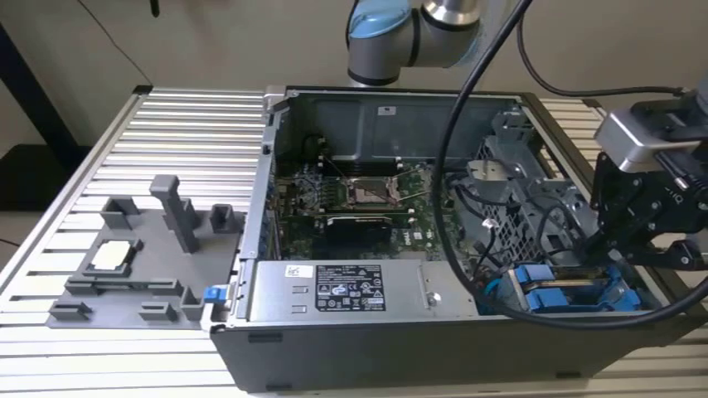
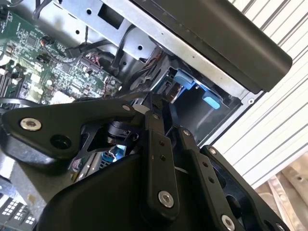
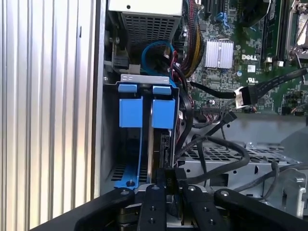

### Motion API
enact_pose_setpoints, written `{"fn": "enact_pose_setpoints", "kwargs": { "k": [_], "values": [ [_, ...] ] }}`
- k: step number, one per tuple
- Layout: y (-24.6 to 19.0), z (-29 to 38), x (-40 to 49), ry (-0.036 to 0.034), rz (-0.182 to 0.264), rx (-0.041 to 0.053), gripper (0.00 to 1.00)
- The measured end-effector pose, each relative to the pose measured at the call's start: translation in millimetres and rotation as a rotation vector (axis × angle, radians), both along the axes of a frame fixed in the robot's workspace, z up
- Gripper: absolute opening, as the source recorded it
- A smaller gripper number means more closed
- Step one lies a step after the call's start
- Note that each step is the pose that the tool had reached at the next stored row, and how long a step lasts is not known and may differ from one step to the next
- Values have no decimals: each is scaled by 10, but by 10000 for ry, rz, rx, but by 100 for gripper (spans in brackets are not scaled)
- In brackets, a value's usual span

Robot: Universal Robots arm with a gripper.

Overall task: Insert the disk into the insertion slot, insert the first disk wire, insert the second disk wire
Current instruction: 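Insert the first disk wire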

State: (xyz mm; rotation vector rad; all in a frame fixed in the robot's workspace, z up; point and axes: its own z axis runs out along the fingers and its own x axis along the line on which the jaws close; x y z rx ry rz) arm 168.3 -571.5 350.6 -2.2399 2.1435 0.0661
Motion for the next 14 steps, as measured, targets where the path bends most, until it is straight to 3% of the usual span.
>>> {"fn": "enact_pose_setpoints", "kwargs": {
  "k": [14],
  "values": [
    [-5,-74,15,0,-172,0,19]
  ]
}}
